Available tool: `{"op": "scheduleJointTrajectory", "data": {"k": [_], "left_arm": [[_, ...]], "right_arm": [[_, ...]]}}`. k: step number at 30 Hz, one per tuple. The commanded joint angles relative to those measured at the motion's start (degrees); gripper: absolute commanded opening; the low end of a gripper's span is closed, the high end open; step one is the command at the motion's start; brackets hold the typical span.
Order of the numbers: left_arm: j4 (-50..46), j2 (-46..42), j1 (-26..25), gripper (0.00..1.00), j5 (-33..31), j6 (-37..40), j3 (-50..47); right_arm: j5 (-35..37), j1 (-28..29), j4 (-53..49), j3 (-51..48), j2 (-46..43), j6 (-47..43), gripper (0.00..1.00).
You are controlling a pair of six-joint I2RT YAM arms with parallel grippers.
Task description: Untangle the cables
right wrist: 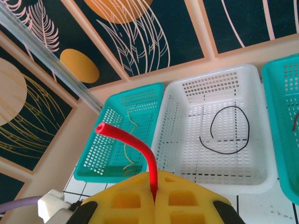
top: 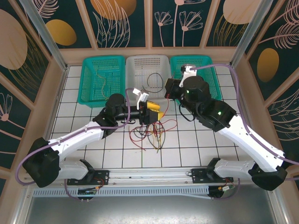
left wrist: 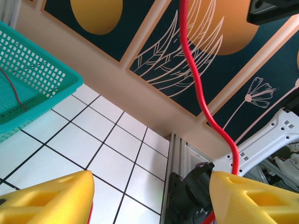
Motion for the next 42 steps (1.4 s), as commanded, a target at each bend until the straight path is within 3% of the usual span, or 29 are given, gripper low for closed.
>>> {"op": "scheduleJointTrajectory", "data": {"k": [1,7,12,15,23,25,33,39,40,42], "left_arm": [[2.97,-0.10,-0.34,0.68,2.89,0.90,1.86],[5.93,0.88,-0.30,0.78,5.43,-0.62,1.97],[4.98,2.91,-0.52,0.77,6.11,0.38,4.20],[3.20,4.74,-0.67,0.64,6.19,1.61,6.21],[1.51,7.32,-0.68,0.07,1.87,3.77,7.26],[1.10,7.85,-0.69,0.00,1.08,4.23,7.10],[5.82,8.84,-0.70,0.00,-1.07,3.90,3.73],[8.39,8.75,-0.69,0.00,-2.84,3.29,3.16],[8.73,8.62,-0.70,0.00,-3.22,2.70,3.54],[9.11,8.20,-0.60,0.00,-5.16,1.44,4.54]], "right_arm": [[-1.70,-1.88,1.39,-1.06,-1.88,2.02,0.00],[-2.77,-3.35,2.76,-2.05,-3.19,2.82,0.00],[-3.70,-3.68,3.91,-2.26,-3.58,3.00,0.00],[-4.24,-3.84,4.64,-2.18,-3.81,3.16,0.00],[-5.11,-4.07,6.90,-2.34,-6.89,2.67,0.00],[-5.45,-4.12,8.59,-3.05,-8.26,2.65,0.00],[-3.70,-7.41,12.19,-2.91,-12.65,4.39,0.00],[-4.23,-8.64,8.86,0.14,-10.22,4.06,0.00],[-4.41,-8.64,7.90,0.26,-9.58,4.06,0.05],[-4.07,-8.64,5.31,0.11,-8.47,4.12,0.29]]}}
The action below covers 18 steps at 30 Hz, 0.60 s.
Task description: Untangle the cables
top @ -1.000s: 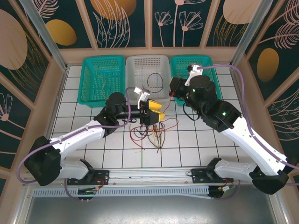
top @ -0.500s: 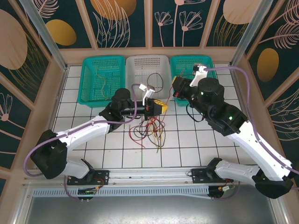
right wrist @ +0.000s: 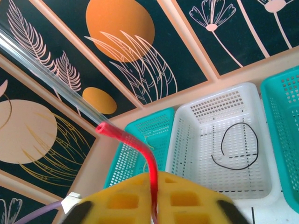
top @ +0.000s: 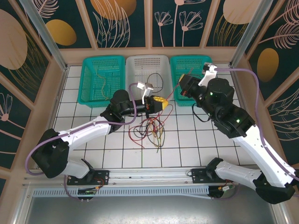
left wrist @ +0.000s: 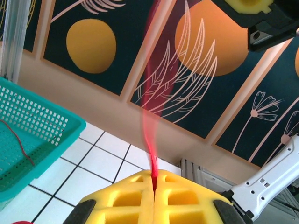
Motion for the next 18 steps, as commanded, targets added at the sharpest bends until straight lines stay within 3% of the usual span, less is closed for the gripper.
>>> {"op": "scheduleJointTrajectory", "data": {"k": [1,3,5,9,12,15,18], "left_arm": [[-1.90,0.21,0.11,0.00,-4.68,-1.96,0.46],[-3.56,-0.83,0.13,0.00,-9.70,-3.23,1.97],[-3.92,-2.14,0.22,0.00,-12.80,-5.05,2.98],[-3.61,-4.05,0.38,0.00,-13.50,-7.19,4.55],[-2.43,-5.09,0.38,0.00,-13.16,-8.42,4.54],[-2.50,-5.68,0.34,0.00,-13.40,-8.24,4.58],[-3.31,-5.83,0.31,0.00,-13.35,-7.48,6.24]], "right_arm": [[3.31,-0.90,0.08,2.74,0.56,1.04,0.40],[6.04,-1.21,-4.44,1.39,0.84,3.06,0.56],[7.77,-1.59,-8.01,-1.64,-0.07,5.24,0.62],[5.86,-2.02,-9.55,-11.64,-5.08,10.04,0.65],[-1.43,-1.96,-5.86,-18.92,-7.86,11.49,0.66],[-10.30,-1.50,-0.58,-24.61,-7.65,13.19,0.65],[-11.16,1.54,1.36,-27.57,-5.58,15.30,0.64]]}}
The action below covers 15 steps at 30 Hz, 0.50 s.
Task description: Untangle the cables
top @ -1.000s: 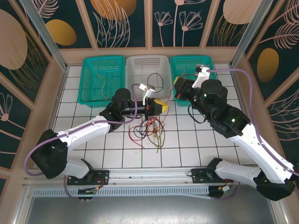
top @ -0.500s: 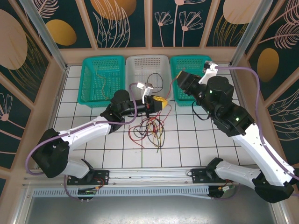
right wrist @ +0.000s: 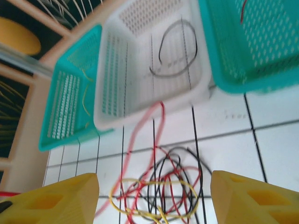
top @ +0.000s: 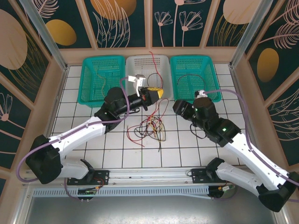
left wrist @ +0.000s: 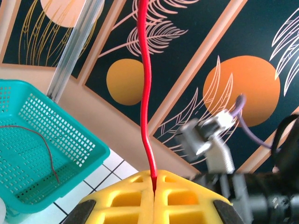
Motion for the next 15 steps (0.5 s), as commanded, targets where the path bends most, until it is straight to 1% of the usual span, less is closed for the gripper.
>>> {"op": "scheduleJointTrajectory", "data": {"k": [1,4,9,12,15], "left_arm": [[0.89,-0.94,0.21,0.00,-0.53,-0.02,3.18],[0.80,-0.94,0.21,0.00,0.39,-0.04,3.30],[0.61,-1.08,0.21,0.00,0.89,-0.09,3.65],[0.14,-1.22,0.26,0.00,1.15,0.08,4.09],[-0.51,-1.69,0.27,0.00,1.05,0.51,4.30]], "right_arm": [[-4.32,3.44,5.44,-2.53,1.82,4.15,0.63],[-3.93,6.15,7.49,-3.66,4.20,5.36,0.63],[-4.91,6.74,11.64,-4.15,8.05,6.44,0.63],[-4.27,6.26,11.76,-3.19,10.59,6.19,0.56],[-5.12,6.17,12.41,-2.32,12.53,5.86,0.46]]}}
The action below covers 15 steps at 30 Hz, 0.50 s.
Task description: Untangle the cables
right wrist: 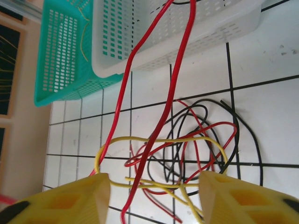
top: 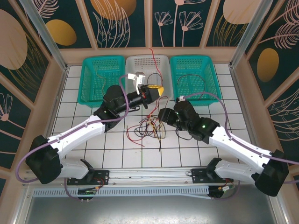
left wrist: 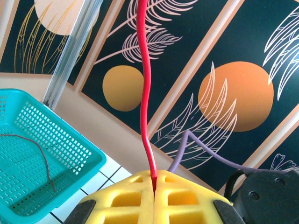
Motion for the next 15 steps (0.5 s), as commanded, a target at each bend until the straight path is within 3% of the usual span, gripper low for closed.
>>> {"op": "scheduleJointTrajectory", "data": {"k": [1,4,13,15], "left_arm": [[0.11,-1.86,0.24,0.00,0.59,0.70,2.47],[0.09,-2.23,0.21,0.00,0.67,0.88,2.40],[-3.45,-4.46,0.59,0.00,-3.10,3.43,3.24],[-5.41,-5.60,1.23,0.00,-6.36,4.39,4.13]], "right_arm": [[-0.78,-0.12,2.62,1.40,1.63,0.47,0.42],[-0.46,-0.17,2.17,1.25,2.42,0.55,0.39],[1.44,-3.17,-0.07,-1.69,0.48,-0.26,0.02],[2.54,-4.13,-1.28,-3.47,-0.79,-0.49,0.00]]}}
